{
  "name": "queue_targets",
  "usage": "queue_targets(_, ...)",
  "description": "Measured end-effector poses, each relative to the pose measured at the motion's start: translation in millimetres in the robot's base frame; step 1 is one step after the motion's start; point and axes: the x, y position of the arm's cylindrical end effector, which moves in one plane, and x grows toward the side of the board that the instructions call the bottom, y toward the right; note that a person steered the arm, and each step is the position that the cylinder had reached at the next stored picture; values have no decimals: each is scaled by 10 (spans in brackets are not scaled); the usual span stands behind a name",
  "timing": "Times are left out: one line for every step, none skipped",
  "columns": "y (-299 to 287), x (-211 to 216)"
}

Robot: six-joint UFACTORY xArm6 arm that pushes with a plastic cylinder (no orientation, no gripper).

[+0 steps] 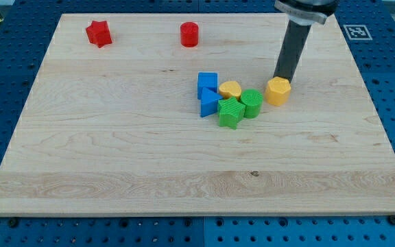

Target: Move yellow hexagon into green circle

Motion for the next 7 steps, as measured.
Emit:
queue_targets(89,-171)
queue_targets(533,-255)
queue_targets(837,75)
queue_targets(870,280)
queue_targets(710,314)
queue_targets(443,314)
queue_targets(212,313)
